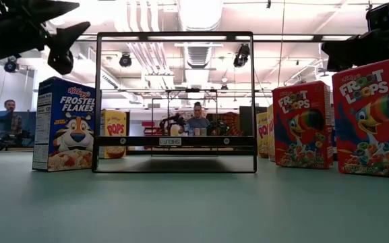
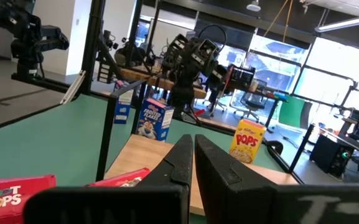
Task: Stack cereal on shelf
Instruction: Put the top left red cereal box on the shelf
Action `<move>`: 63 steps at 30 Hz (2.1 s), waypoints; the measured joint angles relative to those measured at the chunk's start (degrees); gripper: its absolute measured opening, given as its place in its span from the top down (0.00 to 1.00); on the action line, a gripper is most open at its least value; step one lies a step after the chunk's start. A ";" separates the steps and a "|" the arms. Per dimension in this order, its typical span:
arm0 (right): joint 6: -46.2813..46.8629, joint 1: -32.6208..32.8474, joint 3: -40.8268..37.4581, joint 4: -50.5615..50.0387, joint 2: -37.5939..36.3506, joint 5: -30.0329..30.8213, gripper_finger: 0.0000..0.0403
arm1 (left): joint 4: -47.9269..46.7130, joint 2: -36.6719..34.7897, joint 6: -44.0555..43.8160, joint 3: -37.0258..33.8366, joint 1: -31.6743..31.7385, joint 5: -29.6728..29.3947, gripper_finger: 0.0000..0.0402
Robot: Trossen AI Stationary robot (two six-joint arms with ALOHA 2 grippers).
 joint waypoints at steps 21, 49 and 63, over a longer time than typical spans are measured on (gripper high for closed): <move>23.77 0.02 0.66 10.30 0.20 0.02 0.98 | 0.12 0.22 3.06 0.00 -0.07 -14.57 0.59; 42.35 0.26 17.39 16.22 30.09 13.70 0.98 | -25.18 15.54 23.00 22.76 -0.07 -25.98 0.59; 50.01 6.02 48.86 -35.15 47.89 23.87 0.98 | -38.85 17.15 28.51 30.40 -0.07 -27.47 0.59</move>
